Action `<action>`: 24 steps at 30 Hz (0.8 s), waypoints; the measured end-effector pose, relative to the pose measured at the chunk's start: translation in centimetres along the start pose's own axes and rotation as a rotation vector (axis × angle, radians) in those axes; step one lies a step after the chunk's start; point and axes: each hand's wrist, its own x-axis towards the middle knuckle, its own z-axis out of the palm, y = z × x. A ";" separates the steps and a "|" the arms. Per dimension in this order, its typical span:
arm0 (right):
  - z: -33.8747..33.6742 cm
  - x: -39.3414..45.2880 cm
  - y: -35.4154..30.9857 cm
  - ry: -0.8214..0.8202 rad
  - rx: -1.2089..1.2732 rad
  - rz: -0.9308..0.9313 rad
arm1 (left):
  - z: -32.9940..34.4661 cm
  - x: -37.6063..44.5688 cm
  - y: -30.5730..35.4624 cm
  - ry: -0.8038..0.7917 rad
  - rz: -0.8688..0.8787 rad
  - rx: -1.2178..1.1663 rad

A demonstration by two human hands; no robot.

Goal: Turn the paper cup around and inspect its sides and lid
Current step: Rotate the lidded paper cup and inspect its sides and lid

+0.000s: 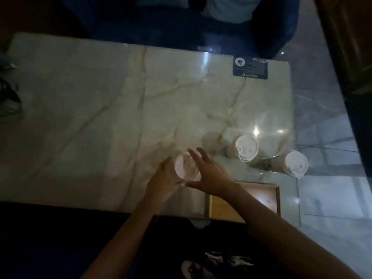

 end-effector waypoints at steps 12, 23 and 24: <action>-6.7 -2.7 2.4 0.016 0.254 -0.070 | -1.4 -1.5 5.9 -0.076 0.050 -0.486; -22.5 -11.0 5.6 0.233 0.791 -0.030 | -4.2 -3.5 24.0 -0.150 0.183 -0.901; -24.0 -11.8 5.8 0.250 0.834 -0.040 | -4.5 -3.6 25.4 -0.176 0.192 -0.918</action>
